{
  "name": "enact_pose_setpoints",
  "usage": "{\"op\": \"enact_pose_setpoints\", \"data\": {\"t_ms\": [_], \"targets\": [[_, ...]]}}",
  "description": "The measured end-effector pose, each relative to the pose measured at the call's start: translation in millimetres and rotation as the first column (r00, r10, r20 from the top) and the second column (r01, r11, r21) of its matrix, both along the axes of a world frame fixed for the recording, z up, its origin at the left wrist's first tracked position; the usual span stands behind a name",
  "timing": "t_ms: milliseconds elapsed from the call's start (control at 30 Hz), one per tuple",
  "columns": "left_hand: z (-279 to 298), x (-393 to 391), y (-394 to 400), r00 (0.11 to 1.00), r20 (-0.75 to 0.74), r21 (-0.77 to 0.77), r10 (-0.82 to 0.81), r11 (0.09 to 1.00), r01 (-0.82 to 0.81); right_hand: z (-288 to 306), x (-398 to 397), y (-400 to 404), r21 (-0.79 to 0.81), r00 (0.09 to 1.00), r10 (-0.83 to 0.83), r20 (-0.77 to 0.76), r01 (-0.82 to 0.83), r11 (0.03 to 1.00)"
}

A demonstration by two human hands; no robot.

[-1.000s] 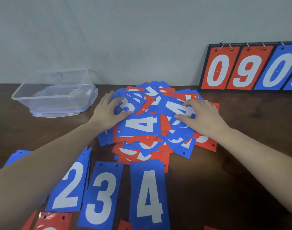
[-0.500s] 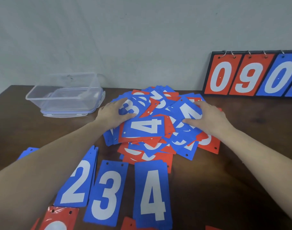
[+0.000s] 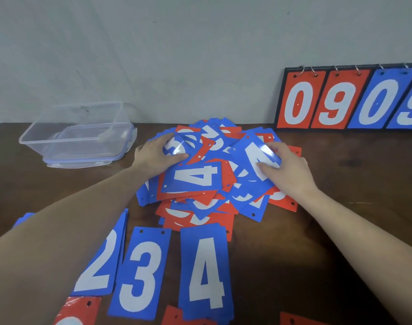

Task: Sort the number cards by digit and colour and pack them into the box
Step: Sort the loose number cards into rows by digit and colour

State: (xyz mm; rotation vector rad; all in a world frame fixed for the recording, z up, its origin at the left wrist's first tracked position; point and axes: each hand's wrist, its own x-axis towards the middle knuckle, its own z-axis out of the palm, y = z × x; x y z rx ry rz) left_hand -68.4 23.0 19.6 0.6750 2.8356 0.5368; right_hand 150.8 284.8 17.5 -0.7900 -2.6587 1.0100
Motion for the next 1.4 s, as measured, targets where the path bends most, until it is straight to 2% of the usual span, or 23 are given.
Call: {"op": "enact_pose_setpoints", "data": {"t_ms": [100, 233, 333, 400, 500, 600, 667, 800, 900, 1033, 1133, 1267, 1400], "targets": [[6, 1, 0, 0.996, 0.072, 0.128, 0.054, 0.990, -0.063, -3, 1, 4, -0.068, 0.999, -0.002, -0.032, 0.000, 0.998], [17, 13, 0, 0.989, 0.081, 0.414, 0.122, 0.899, -0.145, -6, 2, 8, -0.187, 0.991, -0.052, -0.126, 0.028, 0.982], [35, 28, 4, 0.973, 0.201, 0.672, 0.113, 0.707, -0.221, -2, 5, 8, -0.286, 0.969, -0.113, -0.222, 0.046, 0.957], [47, 40, 2, 0.948, 0.310, 0.762, 0.070, 0.579, -0.291, 4, 9, 6, -0.362, 0.940, -0.172, -0.293, 0.058, 0.930], [59, 59, -2, 0.917, 0.393, 0.811, -0.075, 0.498, -0.307, 11, 14, -2, -0.478, 0.907, -0.249, -0.338, 0.062, 0.876], [61, 85, -9, 0.922, 0.341, 0.826, -0.183, 0.526, -0.201, 19, 26, -18, -0.583, 0.897, -0.273, -0.348, 0.021, 0.812], [58, 104, -17, 0.907, 0.364, 0.801, -0.212, 0.569, -0.188, 26, 36, -31, -0.656, 0.891, -0.287, -0.352, -0.016, 0.755], [49, 143, -41, 0.932, 0.296, 0.639, -0.211, 0.768, -0.029, 28, 56, -54, -0.704, 0.894, -0.281, -0.349, -0.053, 0.708], [43, 168, -63, 0.949, 0.194, 0.536, -0.247, 0.837, 0.109, 26, 70, -67, -0.700, 0.910, -0.243, -0.335, -0.067, 0.711], [40, 190, -92, 0.946, 0.249, 0.552, -0.207, 0.833, 0.037, 22, 86, -80, -0.705, 0.927, -0.223, -0.301, -0.059, 0.707], [42, 196, -113, 0.944, 0.315, 0.602, -0.095, 0.790, -0.121, 22, 94, -88, -0.688, 0.936, -0.214, -0.280, -0.040, 0.725], [43, 196, -136, 0.871, 0.491, 0.634, -0.034, 0.699, -0.331, 26, 101, -101, -0.692, 0.947, -0.192, -0.259, -0.043, 0.721], [40, 197, -153, 0.872, 0.488, 0.649, 0.035, 0.654, -0.390, 28, 104, -113, -0.693, 0.962, -0.160, -0.220, -0.039, 0.719]]}}
